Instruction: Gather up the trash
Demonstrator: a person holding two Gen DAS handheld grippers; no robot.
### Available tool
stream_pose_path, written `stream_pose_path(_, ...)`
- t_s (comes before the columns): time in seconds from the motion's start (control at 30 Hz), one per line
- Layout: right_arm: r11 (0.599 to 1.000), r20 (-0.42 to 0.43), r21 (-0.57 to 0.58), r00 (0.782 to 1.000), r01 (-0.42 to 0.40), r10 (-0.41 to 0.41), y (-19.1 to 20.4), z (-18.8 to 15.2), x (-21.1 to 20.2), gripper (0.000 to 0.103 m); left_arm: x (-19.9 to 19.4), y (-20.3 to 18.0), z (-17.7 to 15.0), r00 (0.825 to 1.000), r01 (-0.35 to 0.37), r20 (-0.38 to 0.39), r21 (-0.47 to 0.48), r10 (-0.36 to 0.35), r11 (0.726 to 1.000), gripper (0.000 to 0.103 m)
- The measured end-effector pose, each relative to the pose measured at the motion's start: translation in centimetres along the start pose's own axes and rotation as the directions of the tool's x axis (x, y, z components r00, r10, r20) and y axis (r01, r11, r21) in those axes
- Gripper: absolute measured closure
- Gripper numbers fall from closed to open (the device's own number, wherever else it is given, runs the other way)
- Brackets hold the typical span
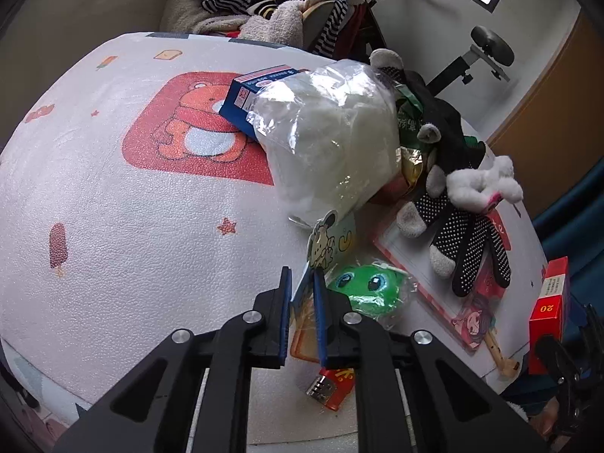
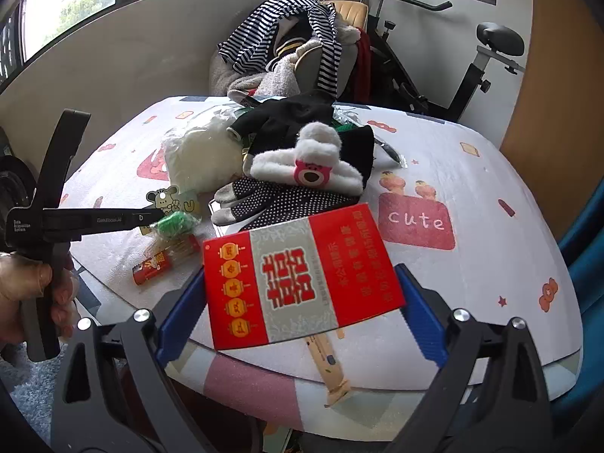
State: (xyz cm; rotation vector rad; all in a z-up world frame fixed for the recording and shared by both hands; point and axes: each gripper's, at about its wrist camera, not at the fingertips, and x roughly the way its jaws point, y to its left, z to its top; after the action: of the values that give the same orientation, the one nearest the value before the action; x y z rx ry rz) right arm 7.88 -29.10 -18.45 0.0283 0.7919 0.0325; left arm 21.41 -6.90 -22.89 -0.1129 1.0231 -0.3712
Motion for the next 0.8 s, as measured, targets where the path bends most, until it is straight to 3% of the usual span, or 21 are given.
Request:
stream_pose_path(0.43, 0.998, 0.018, 0.016, 0.998, -0.061, 0.061, 1.8, -0.8, -2.5, 0.01, -8.8, -0.9, -1.5, 0.995, 0.022, 0.096, 0.142, -0.036, 0.99, 0.1)
stream_pose_path(0.57, 0.993, 0.036, 0.012, 0.992, -0.119, 0.118, 3.1, -2.0, -3.6, 0.01, -11.4, -0.6, -3.9, 0.991, 0.061, 0.106, 0.159, -0.078, 0.985, 0.1)
stream_pose_path(0.8, 0.981, 0.034, -0.031, 0.981, -0.191, 0.192, 5.9, -5.6, -4.9, 0.009, -14.5, 0.0, -9.8, 0.996, 0.033, 0.073, 0.248, -0.052, 0.968, 0.1)
